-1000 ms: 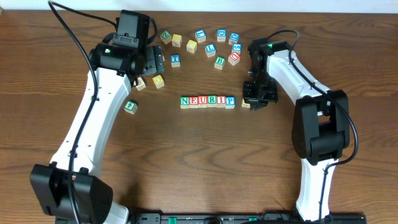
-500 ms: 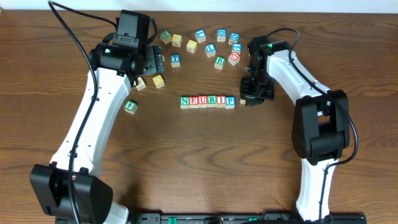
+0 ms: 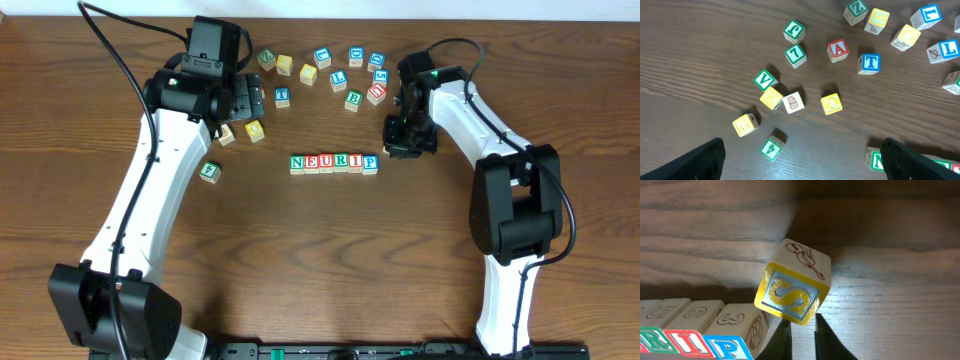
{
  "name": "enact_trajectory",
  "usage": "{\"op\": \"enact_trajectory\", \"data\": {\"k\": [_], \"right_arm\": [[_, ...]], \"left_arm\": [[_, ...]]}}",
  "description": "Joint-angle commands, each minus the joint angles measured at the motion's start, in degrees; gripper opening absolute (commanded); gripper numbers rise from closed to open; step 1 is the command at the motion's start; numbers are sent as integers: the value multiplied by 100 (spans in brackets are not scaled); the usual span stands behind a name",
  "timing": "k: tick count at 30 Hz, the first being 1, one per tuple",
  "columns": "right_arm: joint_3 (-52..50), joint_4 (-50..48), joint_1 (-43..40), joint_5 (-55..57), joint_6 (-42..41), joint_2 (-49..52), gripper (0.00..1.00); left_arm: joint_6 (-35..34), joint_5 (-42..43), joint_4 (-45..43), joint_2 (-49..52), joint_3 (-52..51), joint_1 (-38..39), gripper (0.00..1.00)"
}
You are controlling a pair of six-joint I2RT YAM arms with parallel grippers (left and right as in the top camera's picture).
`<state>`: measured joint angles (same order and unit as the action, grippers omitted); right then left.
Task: Spell out NEURIPS
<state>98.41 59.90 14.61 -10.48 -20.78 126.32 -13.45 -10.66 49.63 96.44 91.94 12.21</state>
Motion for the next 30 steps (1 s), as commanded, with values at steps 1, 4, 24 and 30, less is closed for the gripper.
{"op": "enact_trajectory", "data": {"k": [1, 4, 24, 30], "right_arm": [[-4, -28, 31, 70, 214, 33, 12], [109, 35, 26, 70, 273, 33, 12], [647, -892, 28, 664, 481, 39, 20], [647, -1156, 118, 671, 568, 81, 20]], "left_arm": [[33, -55, 4, -22, 15, -31, 98], [33, -55, 4, -22, 15, -31, 98], [33, -55, 4, -22, 15, -31, 98], [33, -55, 4, -22, 15, -31, 98]]}}
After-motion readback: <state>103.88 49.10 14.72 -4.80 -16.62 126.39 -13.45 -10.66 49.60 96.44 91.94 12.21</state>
